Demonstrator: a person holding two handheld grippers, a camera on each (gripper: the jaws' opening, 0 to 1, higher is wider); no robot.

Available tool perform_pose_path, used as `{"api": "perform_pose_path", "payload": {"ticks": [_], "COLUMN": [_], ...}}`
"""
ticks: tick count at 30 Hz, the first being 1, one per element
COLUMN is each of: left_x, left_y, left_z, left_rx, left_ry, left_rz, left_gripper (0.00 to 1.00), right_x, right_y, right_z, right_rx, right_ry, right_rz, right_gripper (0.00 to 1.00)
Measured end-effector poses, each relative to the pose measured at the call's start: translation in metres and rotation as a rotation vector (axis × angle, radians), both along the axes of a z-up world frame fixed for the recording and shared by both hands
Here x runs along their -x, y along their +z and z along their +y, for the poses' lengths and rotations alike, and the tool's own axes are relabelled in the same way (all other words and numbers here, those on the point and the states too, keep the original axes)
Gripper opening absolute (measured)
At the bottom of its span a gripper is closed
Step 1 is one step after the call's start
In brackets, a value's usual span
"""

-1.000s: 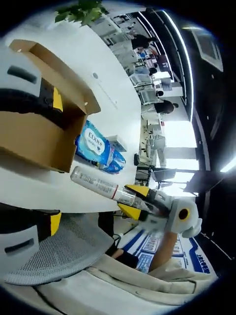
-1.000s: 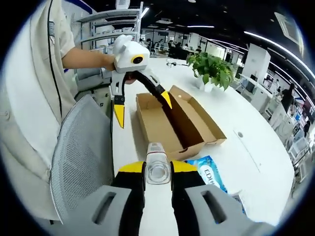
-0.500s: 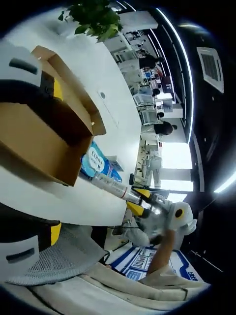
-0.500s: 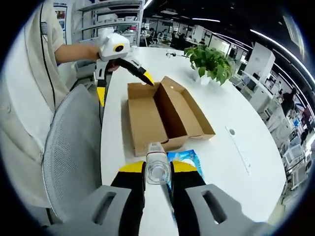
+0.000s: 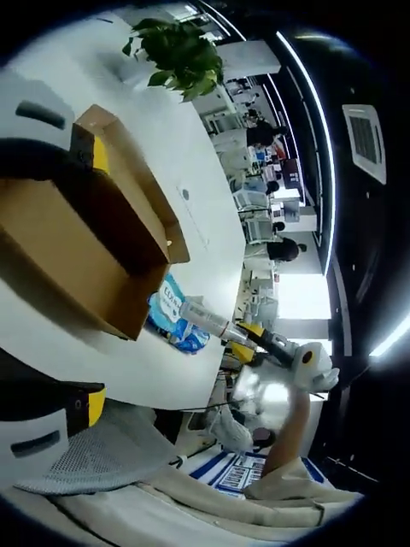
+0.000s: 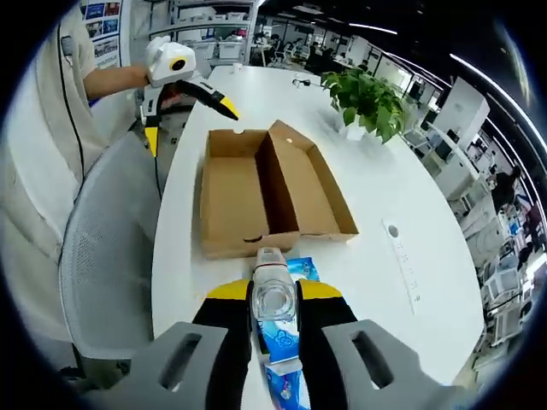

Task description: Operate the shoe box by opening the lid, removing the specified soft item, and placing it in the target area until the item is outside and the box remains undamaged.

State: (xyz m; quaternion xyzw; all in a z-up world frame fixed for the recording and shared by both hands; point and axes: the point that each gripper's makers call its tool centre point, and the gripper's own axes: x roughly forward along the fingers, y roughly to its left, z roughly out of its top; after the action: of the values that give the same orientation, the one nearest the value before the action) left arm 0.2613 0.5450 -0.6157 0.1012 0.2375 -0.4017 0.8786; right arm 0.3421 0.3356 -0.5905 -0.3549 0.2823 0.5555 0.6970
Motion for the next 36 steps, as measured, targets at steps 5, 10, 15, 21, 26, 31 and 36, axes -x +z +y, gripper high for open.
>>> {"api": "perform_pose_path", "payload": {"ticks": [5,10,15,21,26,31,36], "left_x": [0.004,0.005,0.007,0.01,0.013,0.017,0.018], "left_y": [-0.001,-0.002,0.0,-0.001,0.005,0.003,0.0], "left_z": [0.006,0.013,0.022,0.033,0.038,0.039,0.042], "left_rx": [0.013,0.018,0.037,0.032,0.044,0.037,0.035], "left_ry": [0.038,0.079,0.129,0.163,0.188,0.188,0.195], "left_rz": [0.0,0.004,-0.007,-0.004,-0.009,-0.006,0.001], "left_gripper": [1.0,1.0,1.0,1.0,1.0,1.0,1.0], "right_x": [-0.015,-0.031,-0.047,-0.068,-0.086,-0.095,-0.104], "right_y": [-0.003,-0.009,-0.014,-0.025,-0.039,-0.058,-0.072], "right_z": [-0.005,-0.01,-0.015,-0.022,-0.028,-0.031,-0.03], "right_rx": [0.057,0.115,0.159,0.242,0.307,0.383,0.426], "right_ry": [0.026,0.045,0.052,0.068,0.08,0.103,0.111], "right_rz": [-0.023,-0.027,-0.028,-0.028,-0.023,-0.006,0.01], "right_gripper": [0.16,0.16,0.16,0.16,0.16,0.17,0.17]}}
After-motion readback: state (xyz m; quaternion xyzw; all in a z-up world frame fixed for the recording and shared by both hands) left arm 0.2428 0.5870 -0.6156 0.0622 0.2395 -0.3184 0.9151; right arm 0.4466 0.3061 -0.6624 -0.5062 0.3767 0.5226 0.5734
